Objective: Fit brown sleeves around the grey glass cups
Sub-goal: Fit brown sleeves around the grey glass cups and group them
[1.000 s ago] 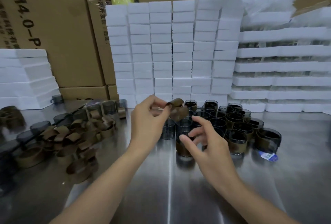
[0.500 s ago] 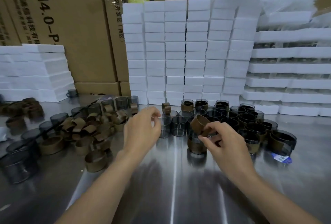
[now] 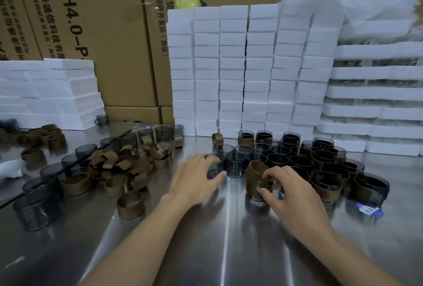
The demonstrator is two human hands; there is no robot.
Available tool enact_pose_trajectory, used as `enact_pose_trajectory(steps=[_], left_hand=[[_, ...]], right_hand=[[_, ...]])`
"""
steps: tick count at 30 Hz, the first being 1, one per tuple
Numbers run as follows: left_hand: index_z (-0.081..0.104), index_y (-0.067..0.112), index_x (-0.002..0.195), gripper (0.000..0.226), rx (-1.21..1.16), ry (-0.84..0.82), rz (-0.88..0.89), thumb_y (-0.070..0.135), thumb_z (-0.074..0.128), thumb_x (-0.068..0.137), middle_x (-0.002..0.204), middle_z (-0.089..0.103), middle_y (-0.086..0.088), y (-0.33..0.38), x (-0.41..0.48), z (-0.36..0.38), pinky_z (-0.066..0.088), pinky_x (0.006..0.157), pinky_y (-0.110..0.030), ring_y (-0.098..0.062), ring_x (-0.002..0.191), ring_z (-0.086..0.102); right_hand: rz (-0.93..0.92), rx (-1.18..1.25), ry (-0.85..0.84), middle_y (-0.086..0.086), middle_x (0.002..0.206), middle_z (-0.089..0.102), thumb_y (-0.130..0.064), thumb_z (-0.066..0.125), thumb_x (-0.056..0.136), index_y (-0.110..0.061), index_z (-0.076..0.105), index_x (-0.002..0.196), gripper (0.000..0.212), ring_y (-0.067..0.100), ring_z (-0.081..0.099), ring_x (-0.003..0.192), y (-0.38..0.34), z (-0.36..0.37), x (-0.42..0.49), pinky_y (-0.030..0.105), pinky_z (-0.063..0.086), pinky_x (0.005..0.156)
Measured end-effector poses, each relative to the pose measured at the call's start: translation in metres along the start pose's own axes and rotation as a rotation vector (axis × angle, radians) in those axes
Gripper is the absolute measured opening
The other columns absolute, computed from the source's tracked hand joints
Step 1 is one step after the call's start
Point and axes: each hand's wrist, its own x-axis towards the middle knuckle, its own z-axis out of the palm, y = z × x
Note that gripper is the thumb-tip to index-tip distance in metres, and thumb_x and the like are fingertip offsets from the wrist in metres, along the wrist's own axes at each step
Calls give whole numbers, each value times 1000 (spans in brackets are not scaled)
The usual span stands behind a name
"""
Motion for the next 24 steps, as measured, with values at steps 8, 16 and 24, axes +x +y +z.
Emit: enact_pose_trajectory(steps=[8, 16, 24], left_hand=[[47, 36, 87, 57, -310, 61, -179, 81, 79, 74, 81, 67, 12, -10, 1, 7, 51, 62, -33, -8, 72, 62], [60, 48, 136, 72, -534, 272, 31, 54, 95, 74, 127, 67, 31, 15, 2, -2, 49, 94, -14, 11, 121, 59], [56, 56, 137, 72, -622, 407, 309, 40, 94, 78, 135, 64, 33, 71, -17, -24, 48, 102, -13, 0, 129, 62]], right_hand=[[-111, 30, -27, -27, 108, 55, -85, 66, 79, -47, 57, 107, 48, -2, 59, 98, -7, -6, -3, 25, 52, 75], [-281, -39, -100, -23, 114, 54, -68, 70, 86, -31, 72, 101, 39, 6, 51, 107, -14, -2, -6, 29, 50, 94], [-125, 151, 103, -22, 120, 56, -38, 76, 95, -43, 26, 167, 88, 1, 50, 111, -16, -8, -3, 29, 46, 101]])
